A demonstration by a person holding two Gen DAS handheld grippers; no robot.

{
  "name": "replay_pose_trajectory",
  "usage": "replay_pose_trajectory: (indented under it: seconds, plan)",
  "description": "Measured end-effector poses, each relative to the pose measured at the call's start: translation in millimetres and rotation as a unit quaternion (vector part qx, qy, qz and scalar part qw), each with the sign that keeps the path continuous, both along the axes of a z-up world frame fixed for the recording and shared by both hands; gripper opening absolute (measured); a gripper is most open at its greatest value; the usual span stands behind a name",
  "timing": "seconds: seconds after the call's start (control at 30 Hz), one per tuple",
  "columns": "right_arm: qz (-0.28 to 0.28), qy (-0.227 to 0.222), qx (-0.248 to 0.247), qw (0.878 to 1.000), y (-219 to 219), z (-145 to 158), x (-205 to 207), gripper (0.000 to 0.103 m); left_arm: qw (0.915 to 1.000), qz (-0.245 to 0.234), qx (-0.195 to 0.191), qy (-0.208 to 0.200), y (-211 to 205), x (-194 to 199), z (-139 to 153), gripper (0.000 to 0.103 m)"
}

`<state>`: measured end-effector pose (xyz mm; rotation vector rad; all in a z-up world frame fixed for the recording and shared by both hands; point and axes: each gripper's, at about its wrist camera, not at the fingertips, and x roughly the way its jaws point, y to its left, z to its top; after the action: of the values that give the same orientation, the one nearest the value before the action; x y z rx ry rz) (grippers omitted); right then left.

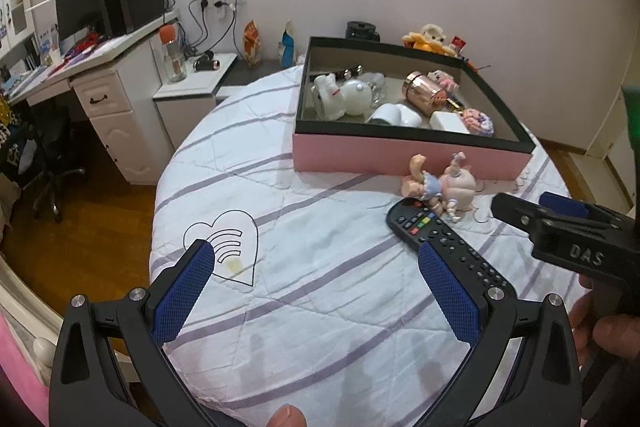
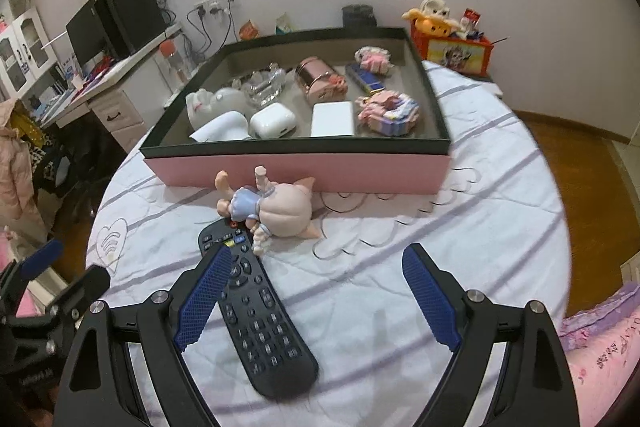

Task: Organize rigid objects
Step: 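Grasp the pig-bodied doll with the right gripper while the left gripper grasps the black remote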

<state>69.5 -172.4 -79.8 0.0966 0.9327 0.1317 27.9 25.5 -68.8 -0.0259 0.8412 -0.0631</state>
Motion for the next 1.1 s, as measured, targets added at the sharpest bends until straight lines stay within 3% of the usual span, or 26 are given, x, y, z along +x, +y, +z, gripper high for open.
replay_pose_trajectory:
  seconds: [0.5,0.63,0.67,0.73,0.77,0.8,1.1]
  plan:
    - [0.028,0.052,0.031,0.998,30,-40,67,0.09,0.9998,0.012,0.01,0.016,9,28,-14,0.103]
    - [0.045,0.05,0.01,0.998,42,-45,70,0.093,0.9997,0.011,0.01,0.021,9,32,-17,0.103]
    - [0.048,0.047,0.01,0.998,43,-45,69,0.092,0.9997,0.011,0.01,0.022,9,32,-18,0.103]
    - [0.061,0.042,0.025,0.997,42,-43,65,0.079,0.9996,0.01,0.008,0.024,8,34,-19,0.103]
    - [0.072,0.04,0.037,0.996,42,-41,64,0.06,0.9996,0.01,0.006,0.026,8,34,-20,0.103]
    - [0.079,0.041,0.043,0.995,44,-40,64,0.048,0.9996,0.008,0.004,0.028,7,35,-21,0.103]
    - [0.076,0.026,0.059,0.995,30,-31,46,0.048,0.9995,0.002,0.003,0.031,0,28,-21,0.103]
